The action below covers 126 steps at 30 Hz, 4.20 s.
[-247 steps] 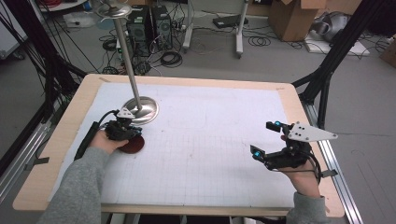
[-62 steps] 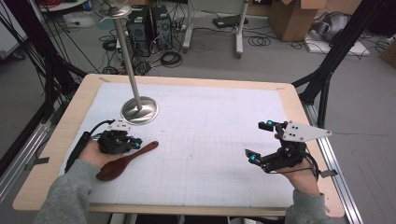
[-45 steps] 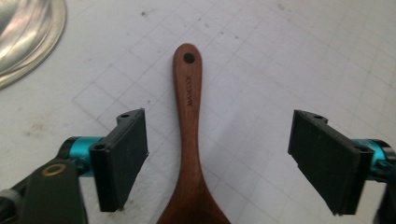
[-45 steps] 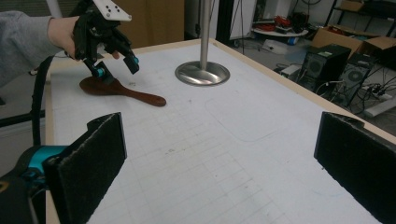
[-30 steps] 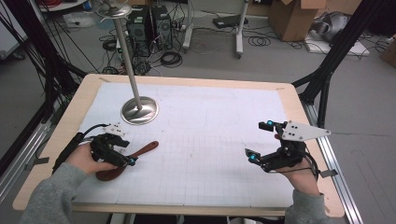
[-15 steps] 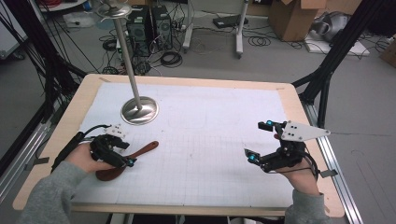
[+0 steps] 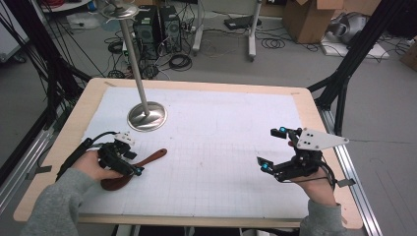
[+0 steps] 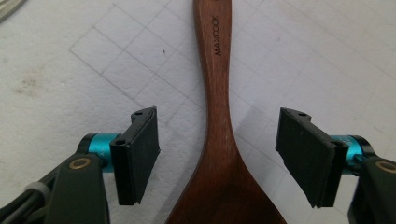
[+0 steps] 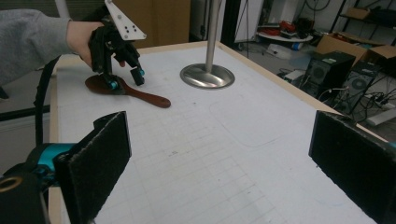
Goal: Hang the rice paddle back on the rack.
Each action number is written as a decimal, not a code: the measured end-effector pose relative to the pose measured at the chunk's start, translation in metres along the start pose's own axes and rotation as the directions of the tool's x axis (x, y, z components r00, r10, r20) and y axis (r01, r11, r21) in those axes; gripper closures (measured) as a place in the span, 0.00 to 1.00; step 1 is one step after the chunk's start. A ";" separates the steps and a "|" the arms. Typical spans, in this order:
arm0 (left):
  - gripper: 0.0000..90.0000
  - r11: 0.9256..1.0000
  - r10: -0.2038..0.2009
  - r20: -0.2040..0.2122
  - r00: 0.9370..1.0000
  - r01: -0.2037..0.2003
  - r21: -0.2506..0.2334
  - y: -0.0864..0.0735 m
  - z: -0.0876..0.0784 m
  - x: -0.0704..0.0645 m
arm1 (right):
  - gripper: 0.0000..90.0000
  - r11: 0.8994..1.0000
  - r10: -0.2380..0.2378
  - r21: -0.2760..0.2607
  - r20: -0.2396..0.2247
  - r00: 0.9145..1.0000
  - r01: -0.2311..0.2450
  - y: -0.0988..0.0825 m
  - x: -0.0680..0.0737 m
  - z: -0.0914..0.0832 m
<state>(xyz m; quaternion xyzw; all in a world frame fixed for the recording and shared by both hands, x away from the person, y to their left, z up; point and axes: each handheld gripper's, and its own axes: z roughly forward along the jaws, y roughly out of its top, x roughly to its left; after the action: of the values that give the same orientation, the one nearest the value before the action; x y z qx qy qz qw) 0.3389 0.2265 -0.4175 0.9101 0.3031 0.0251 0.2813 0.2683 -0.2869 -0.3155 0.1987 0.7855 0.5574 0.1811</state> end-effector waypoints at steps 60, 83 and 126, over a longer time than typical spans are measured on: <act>0.85 0.979 0.109 -0.062 0.992 -0.096 0.181 0.029 0.010 -0.013 | 0.04 1.000 0.007 -0.012 -0.034 0.999 -0.008 0.000 -0.002 0.002; 0.86 0.996 0.094 -0.125 0.988 -0.093 0.018 0.020 -0.030 -0.013 | 0.04 1.000 0.001 -0.015 -0.059 0.998 -0.002 0.004 0.000 0.003; 0.86 0.976 -0.070 -0.133 0.989 0.040 -0.214 0.014 -0.115 0.024 | 0.04 1.000 0.017 -0.001 -0.057 0.998 -0.017 0.001 -0.004 0.007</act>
<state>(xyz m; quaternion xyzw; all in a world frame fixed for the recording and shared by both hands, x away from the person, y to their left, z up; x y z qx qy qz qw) 0.3415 0.2877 -0.3167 0.8624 0.3428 0.1131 0.3550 0.2756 -0.2836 -0.3165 0.1891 0.7882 0.5651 0.1539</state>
